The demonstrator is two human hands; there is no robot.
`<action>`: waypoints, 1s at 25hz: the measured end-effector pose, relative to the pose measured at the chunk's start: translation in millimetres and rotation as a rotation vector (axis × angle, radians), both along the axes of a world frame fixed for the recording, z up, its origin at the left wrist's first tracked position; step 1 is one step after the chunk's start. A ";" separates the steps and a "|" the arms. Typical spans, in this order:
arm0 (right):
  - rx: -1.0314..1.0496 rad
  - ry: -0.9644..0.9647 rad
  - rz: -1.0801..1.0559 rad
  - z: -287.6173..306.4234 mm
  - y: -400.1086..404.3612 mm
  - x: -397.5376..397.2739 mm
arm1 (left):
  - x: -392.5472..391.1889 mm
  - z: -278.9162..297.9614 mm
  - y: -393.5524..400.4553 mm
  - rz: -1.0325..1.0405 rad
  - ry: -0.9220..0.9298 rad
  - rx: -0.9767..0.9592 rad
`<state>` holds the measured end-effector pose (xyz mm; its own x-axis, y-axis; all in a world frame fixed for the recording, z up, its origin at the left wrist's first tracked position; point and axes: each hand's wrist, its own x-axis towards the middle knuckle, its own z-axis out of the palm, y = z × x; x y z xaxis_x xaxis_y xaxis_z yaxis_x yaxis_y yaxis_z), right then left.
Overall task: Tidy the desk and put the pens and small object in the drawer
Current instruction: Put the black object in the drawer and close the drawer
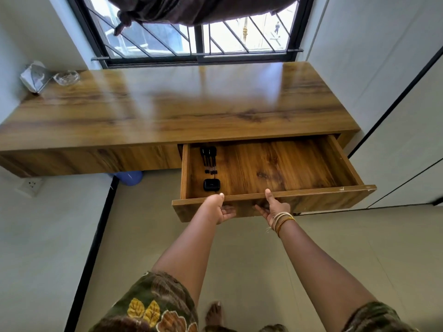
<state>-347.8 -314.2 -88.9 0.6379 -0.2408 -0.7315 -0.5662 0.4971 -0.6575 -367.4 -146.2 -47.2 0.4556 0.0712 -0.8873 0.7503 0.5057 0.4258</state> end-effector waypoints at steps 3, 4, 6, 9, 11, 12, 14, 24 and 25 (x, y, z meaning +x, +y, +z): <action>-0.017 -0.017 -0.048 -2.7 2.6 21.1 | 26.3 -0.6 10.0 -0.005 0.003 -0.034; -0.022 -0.029 -0.057 -4.3 4.6 29.0 | 34.4 -0.8 12.6 0.000 -0.002 -0.054; -0.037 -0.031 -0.065 -6.2 9.9 45.8 | 48.5 -1.3 16.6 0.009 -0.027 -0.065; -0.076 -0.026 -0.064 -10.3 14.3 71.7 | 71.5 -2.6 23.0 0.025 -0.039 -0.086; -0.095 -0.034 -0.076 -10.9 17.5 88.2 | 88.7 -4.1 26.0 0.054 -0.051 -0.081; -0.096 -0.041 -0.083 -10.1 19.8 96.2 | 96.9 -5.3 27.0 0.069 -0.062 -0.074; -0.090 -0.056 -0.089 -10.0 25.4 114.5 | 114.6 -8.7 27.8 0.093 -0.097 -0.068; 0.099 -0.115 0.083 20.6 32.1 204.6 | 184.0 -4.2 46.3 0.234 -0.260 -0.177; 0.082 -0.112 0.083 25.1 34.0 214.5 | 189.2 -2.0 48.4 0.265 -0.283 -0.212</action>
<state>-133.3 -280.2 -63.8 0.7320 -0.1267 -0.6694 -0.5326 0.5062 -0.6783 -178.2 -97.8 -49.2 0.6734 0.0485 -0.7377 0.4513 0.7634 0.4622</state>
